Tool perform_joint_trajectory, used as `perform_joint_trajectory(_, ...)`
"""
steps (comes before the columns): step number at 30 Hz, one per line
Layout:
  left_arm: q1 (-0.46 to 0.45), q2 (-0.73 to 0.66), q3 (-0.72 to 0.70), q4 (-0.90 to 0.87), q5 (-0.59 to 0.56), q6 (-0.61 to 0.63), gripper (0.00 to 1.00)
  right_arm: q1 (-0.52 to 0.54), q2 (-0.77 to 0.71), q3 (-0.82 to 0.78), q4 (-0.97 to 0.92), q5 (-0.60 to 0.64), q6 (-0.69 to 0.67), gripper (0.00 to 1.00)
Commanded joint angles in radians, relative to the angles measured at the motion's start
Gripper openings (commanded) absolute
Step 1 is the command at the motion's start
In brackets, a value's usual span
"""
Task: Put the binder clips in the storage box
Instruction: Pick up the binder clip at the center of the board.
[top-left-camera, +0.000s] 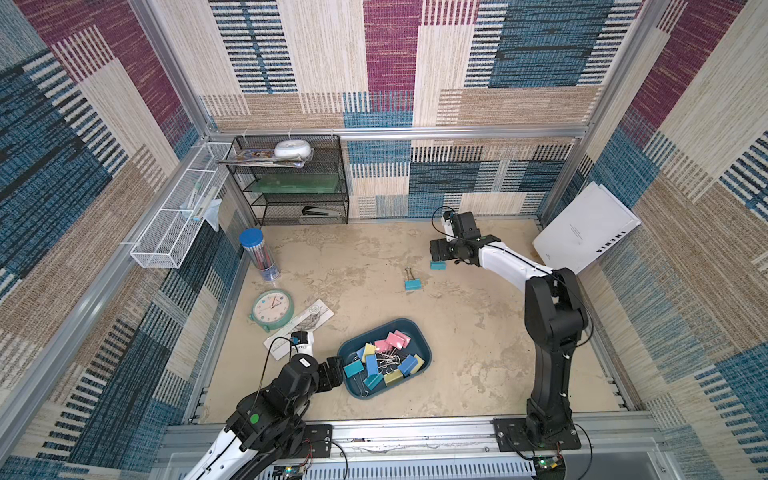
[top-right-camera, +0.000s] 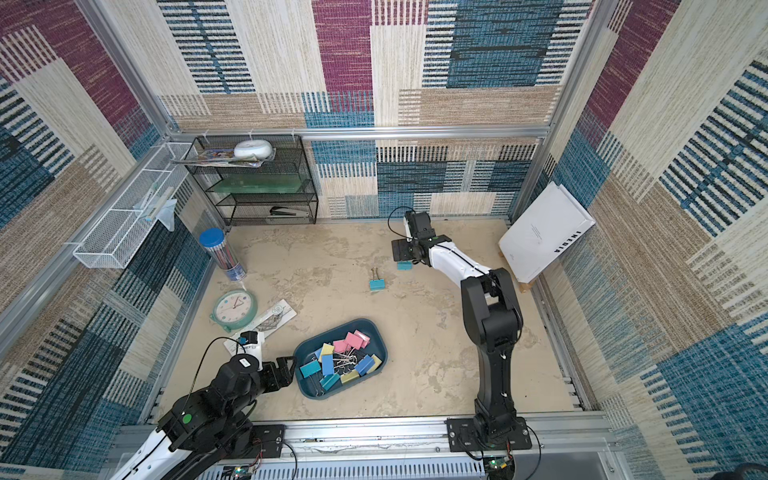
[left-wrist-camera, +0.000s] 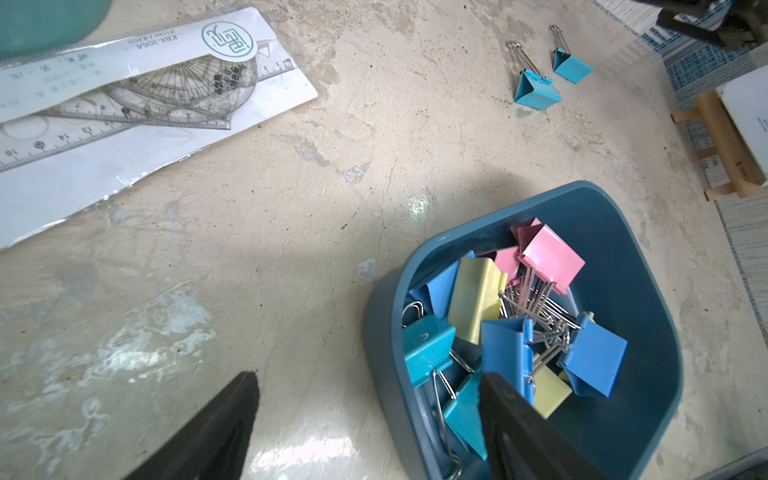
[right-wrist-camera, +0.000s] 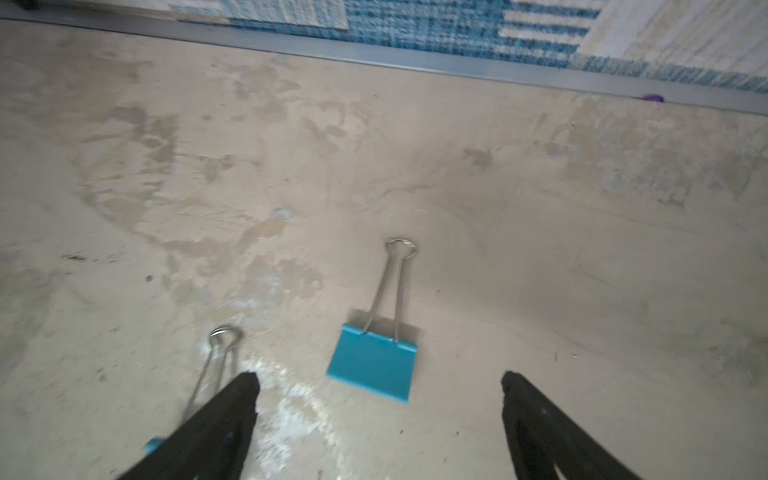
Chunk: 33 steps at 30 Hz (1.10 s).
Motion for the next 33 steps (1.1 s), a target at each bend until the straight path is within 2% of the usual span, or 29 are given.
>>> perform_joint_trajectory(1, 0.000, 0.003, 0.000, 0.009, -0.020, 0.000, 0.87, 0.004, 0.086, 0.092, -0.097, -0.029, 0.004, 0.94)
perform_joint_trajectory(7, 0.000, 0.003, 0.000, 0.007, -0.022, -0.002, 0.87, -0.002, 0.168, 0.147, -0.119, -0.053, 0.006, 0.93)
perform_joint_trajectory(20, 0.000, 0.004, -0.001, 0.008, -0.023, -0.003, 0.87, 0.005, 0.149, 0.037, -0.087, -0.087, 0.038, 0.86)
perform_joint_trajectory(27, 0.000, 0.003, -0.001, 0.007, -0.023, -0.004, 0.87, 0.016, 0.158, 0.052, -0.137, -0.099, 0.031, 0.72)
perform_joint_trajectory(30, 0.000, 0.004, -0.001, 0.009, -0.022, -0.003, 0.87, 0.022, 0.158, 0.053, -0.156, -0.086, 0.040, 0.61)
perform_joint_trajectory(33, 0.000, 0.003, -0.001, 0.007, -0.022, -0.002, 0.87, 0.026, 0.142, 0.037, -0.156, -0.061, 0.046, 0.54)
